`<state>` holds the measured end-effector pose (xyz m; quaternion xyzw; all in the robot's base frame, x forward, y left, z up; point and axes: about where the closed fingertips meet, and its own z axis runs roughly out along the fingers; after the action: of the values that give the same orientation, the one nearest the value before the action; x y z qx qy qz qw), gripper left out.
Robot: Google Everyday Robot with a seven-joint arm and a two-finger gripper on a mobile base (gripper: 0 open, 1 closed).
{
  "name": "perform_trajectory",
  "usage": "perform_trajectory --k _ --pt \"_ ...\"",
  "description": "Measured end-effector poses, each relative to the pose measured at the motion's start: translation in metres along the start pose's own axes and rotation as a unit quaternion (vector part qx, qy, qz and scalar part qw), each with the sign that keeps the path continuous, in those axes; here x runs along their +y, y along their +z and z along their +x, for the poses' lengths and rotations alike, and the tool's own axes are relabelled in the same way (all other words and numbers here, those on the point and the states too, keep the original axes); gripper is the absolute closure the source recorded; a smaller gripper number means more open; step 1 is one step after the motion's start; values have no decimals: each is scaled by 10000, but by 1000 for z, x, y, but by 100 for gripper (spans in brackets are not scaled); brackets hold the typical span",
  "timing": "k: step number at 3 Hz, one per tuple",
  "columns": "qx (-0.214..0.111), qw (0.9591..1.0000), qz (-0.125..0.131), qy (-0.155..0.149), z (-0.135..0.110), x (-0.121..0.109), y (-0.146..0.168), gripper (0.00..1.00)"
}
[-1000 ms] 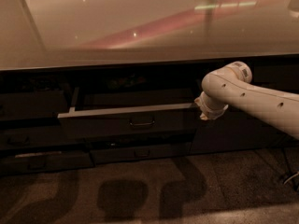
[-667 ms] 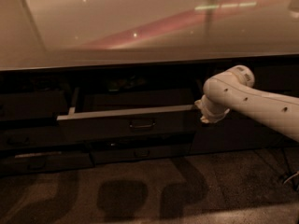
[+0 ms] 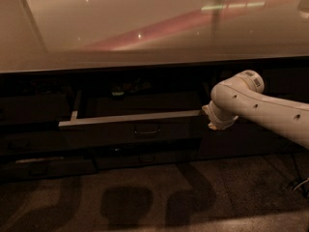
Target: Open top drawer
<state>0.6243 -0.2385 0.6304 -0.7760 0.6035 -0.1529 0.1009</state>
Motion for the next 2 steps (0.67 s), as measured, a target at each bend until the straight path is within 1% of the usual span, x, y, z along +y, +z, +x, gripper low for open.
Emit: perform_trajectory --k 1,2 --pt "-29 9999 -67 85 1 -6 -3 81" --pt "-63 9999 42 72 -1 -7 -15 58"
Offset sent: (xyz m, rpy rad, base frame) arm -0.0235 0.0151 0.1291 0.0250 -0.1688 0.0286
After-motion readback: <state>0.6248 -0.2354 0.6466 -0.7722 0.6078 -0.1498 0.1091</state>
